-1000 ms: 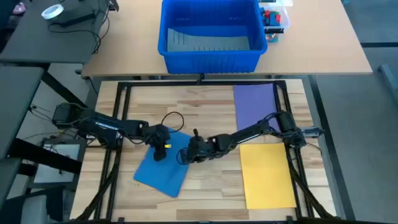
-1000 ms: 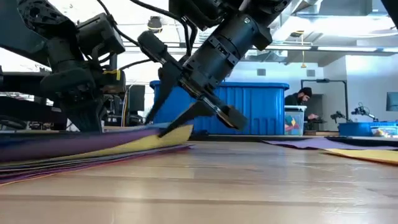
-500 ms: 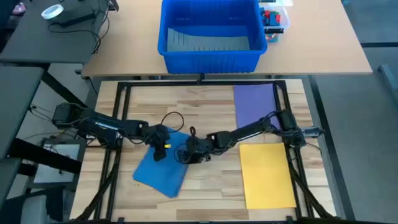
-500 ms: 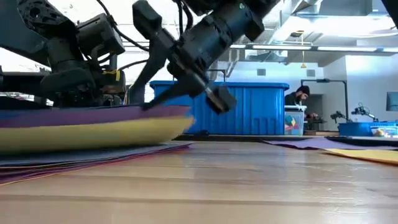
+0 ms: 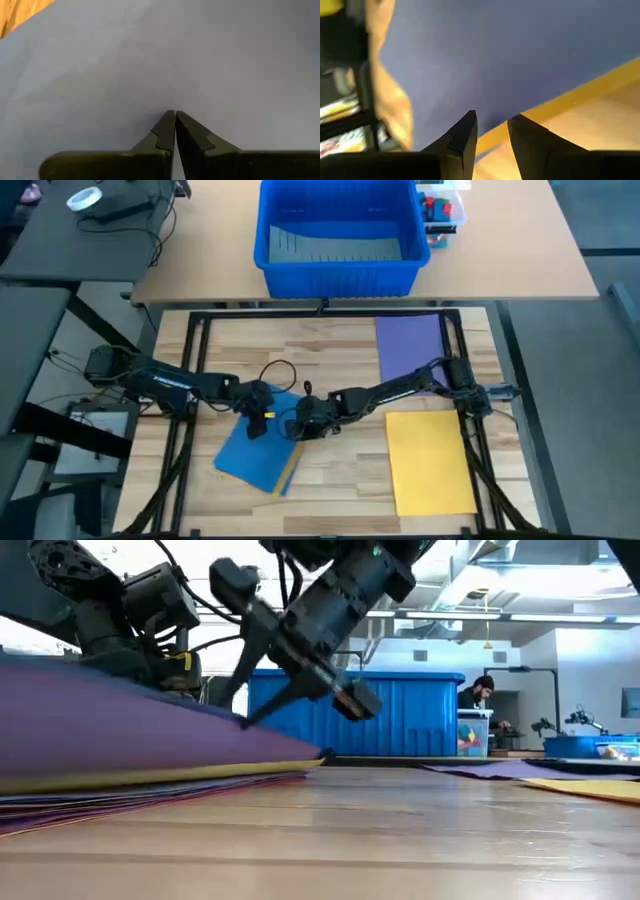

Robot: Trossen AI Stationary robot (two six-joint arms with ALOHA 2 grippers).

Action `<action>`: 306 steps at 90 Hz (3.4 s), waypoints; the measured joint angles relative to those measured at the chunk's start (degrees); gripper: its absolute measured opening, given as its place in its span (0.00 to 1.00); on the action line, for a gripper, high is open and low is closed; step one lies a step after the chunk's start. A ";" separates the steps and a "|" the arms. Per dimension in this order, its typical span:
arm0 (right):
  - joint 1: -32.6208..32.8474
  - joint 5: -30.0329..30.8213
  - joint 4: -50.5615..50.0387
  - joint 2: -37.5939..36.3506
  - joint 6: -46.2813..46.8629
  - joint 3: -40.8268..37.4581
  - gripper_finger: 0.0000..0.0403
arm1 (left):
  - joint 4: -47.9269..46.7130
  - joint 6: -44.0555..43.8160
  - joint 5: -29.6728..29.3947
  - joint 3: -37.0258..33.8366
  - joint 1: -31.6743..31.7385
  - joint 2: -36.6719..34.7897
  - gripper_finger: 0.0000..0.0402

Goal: Organize paper
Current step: Put the blue paper on the table

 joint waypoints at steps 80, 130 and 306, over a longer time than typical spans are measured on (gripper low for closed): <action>-0.13 -5.42 0.70 1.97 -0.07 4.87 0.25 | 0.02 -0.74 0.00 0.00 0.01 0.00 0.00; -2.59 -18.49 3.80 2.14 -7.42 4.94 0.25 | -0.09 -0.66 0.01 0.00 0.01 0.00 0.00; 1.73 -2.79 -10.79 1.86 -6.90 2.78 0.25 | 10.50 9.09 4.68 0.16 -4.52 -1.61 0.00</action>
